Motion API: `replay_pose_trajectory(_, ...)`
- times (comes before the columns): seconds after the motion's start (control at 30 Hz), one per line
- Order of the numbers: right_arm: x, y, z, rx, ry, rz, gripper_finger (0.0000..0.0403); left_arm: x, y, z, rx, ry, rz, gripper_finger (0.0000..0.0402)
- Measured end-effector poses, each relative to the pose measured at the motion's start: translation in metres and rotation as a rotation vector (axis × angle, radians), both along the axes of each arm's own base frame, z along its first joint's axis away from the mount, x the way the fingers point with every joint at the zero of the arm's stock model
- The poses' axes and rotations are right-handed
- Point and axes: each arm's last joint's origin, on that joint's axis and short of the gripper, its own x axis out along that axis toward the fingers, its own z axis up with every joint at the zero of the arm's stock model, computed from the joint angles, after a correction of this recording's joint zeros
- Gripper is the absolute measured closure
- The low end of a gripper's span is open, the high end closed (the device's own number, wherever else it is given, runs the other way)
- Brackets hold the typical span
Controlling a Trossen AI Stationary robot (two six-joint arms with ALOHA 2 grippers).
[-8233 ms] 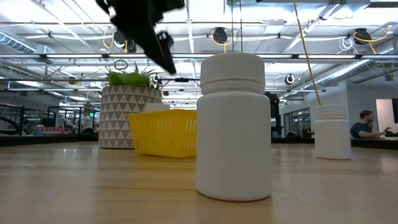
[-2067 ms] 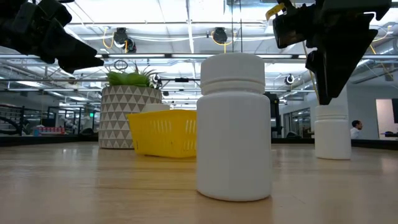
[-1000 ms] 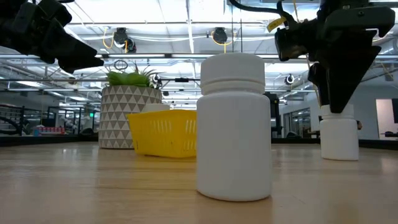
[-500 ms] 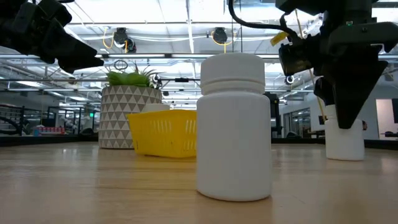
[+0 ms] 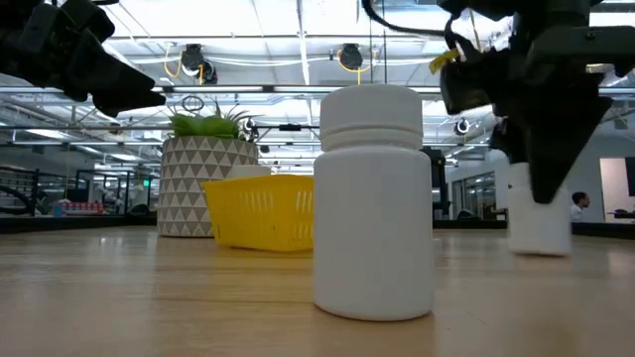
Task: Pick and place pill bottles into a basket
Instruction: Put the white pill bottle into the yellow basket
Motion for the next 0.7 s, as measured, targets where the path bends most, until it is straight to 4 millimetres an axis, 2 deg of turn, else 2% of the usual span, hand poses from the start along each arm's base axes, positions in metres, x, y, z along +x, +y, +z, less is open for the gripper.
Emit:
replay_pose_trajectory(0.17, 0.012, 0.001, 0.005, 0.006, -0.123, 0.057, 0.0243, 0.0, 0.0, 0.0, -0.002, -0.001, 0.001, 0.0149)
replay_pose_trajectory(0.3, 0.022, 0.0, 0.02, -0.025, -0.208, 0.097, 0.0243, 0.0, 0.0, 0.0, -0.009, -0.002, 0.002, 0.0149)
replay_pose_trajectory(0.53, 0.05, -0.005, 0.067, -0.074, -0.42, 0.185, 0.0243, 0.0, 0.0, 0.0, -0.014, -0.002, 0.003, 0.0149)
replay_pose_trajectory(0.7, 0.064, -0.017, 0.1, -0.111, -0.519, 0.206, 0.0243, 0.0, 0.0, 0.0, -0.018, -0.003, 0.003, 0.0149)
